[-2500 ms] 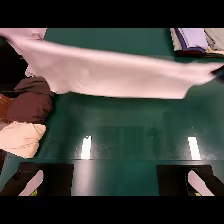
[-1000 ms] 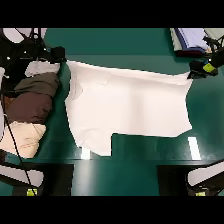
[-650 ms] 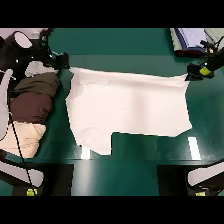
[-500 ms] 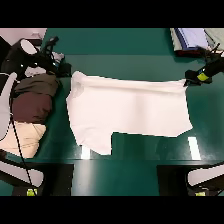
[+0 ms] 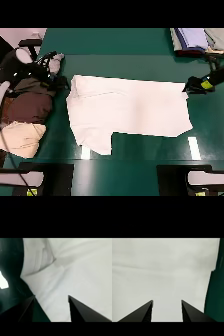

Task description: Fold the shirts.

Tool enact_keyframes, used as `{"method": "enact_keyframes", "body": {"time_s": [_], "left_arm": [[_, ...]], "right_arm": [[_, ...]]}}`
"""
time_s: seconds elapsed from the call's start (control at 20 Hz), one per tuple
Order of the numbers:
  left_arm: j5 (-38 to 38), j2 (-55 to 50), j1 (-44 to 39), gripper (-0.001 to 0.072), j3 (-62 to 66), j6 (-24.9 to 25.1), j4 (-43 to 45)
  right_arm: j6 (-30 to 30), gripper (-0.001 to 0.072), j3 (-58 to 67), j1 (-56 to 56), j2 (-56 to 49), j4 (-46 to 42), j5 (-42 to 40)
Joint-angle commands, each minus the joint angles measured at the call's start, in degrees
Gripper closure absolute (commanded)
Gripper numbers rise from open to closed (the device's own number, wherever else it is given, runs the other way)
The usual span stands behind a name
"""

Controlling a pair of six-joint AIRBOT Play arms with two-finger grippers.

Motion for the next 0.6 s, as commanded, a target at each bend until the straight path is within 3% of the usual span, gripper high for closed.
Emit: {"method": "enact_keyframes", "body": {"time_s": [0.0, 0.25, 0.55], "left_arm": [[0.9, 12.8, 0.5, 0.0232, -17.4, -1.8, 0.4], [4.2, 24.2, 0.3, 0.0232, -42.1, -2.2, -10.7], [14.1, 24.2, -9.0, 0.0233, -48.6, -1.7, -13.7]], "right_arm": [[-0.7, 0.0299, -10.6, -3.0, 10.6, 2.0, 0.0], [-0.7, 0.0299, -19.3, -4.1, 19.8, 2.0, -0.4], [-0.7, 0.0299, -20.6, -4.1, 21.2, 2.0, 0.4]]}}
